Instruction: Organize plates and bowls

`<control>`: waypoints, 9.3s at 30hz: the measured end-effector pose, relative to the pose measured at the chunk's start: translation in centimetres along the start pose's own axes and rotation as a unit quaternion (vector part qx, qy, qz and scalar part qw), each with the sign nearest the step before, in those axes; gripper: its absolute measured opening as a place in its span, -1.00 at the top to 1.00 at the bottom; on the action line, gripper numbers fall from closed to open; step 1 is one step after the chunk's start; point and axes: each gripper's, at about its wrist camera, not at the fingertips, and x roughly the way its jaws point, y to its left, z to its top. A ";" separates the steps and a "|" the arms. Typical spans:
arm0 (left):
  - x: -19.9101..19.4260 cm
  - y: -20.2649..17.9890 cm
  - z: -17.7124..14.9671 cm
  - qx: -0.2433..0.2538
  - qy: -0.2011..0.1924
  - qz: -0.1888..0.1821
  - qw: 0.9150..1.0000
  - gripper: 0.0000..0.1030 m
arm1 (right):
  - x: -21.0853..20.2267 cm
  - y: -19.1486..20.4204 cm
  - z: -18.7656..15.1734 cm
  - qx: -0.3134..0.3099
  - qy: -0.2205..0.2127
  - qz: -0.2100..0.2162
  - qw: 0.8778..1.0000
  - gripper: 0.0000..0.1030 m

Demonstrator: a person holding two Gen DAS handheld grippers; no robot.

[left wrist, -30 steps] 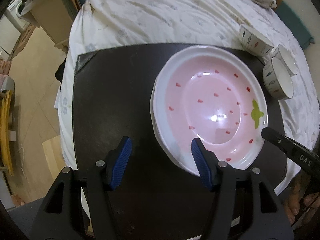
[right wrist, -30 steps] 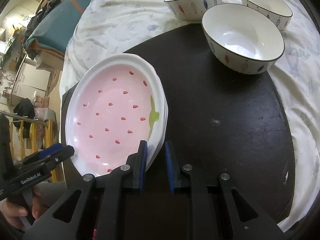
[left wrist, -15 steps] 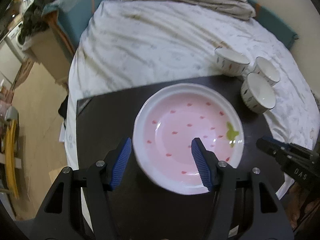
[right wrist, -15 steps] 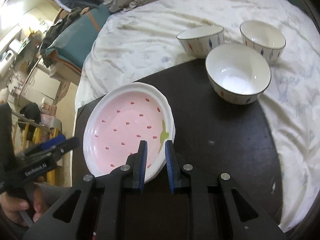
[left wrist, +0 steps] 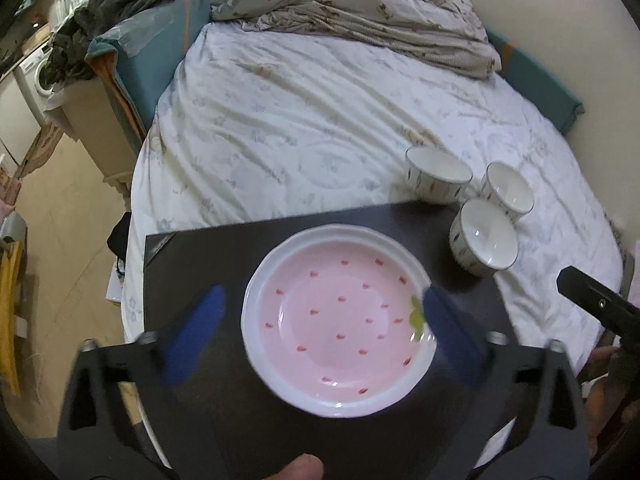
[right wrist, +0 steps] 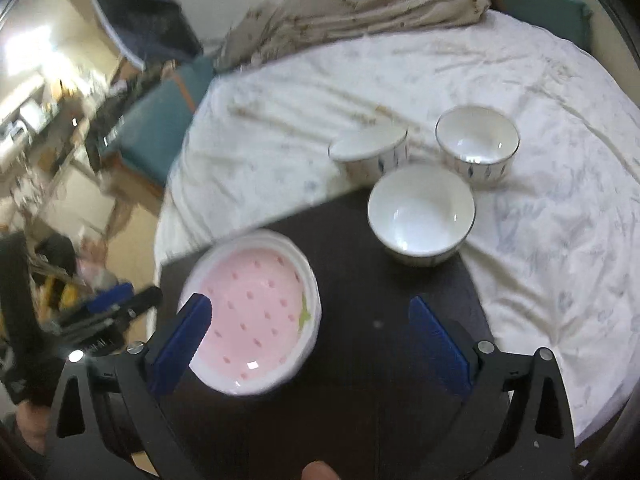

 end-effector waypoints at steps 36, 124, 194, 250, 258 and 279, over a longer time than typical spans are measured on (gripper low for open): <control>16.5 -14.2 6.8 0.003 0.180 -0.048 0.983 -0.18 | 8.6 -17.5 7.8 0.211 0.115 -0.057 0.969 0.21; 3.1 -1.7 0.3 0.020 0.151 -0.009 0.988 0.77 | 6.8 2.4 0.7 -0.015 0.114 0.034 0.993 0.79; 7.1 3.9 -0.6 -0.036 0.106 0.013 0.994 -0.01 | 12.1 4.3 -1.2 -0.043 0.148 0.025 0.988 0.70; 10.3 -16.0 8.4 0.032 0.072 0.013 0.997 -0.89 | 1.1 -16.7 11.2 0.132 -0.011 -0.122 0.984 -0.58; 15.9 -19.3 9.2 0.002 0.120 -0.037 0.992 -0.72 | 4.1 -20.6 11.8 0.214 0.018 -0.106 0.971 -0.58; 24.8 -26.1 10.0 0.019 0.181 -0.056 0.982 0.50 | 9.7 -24.0 13.2 0.258 0.071 -0.127 0.955 0.42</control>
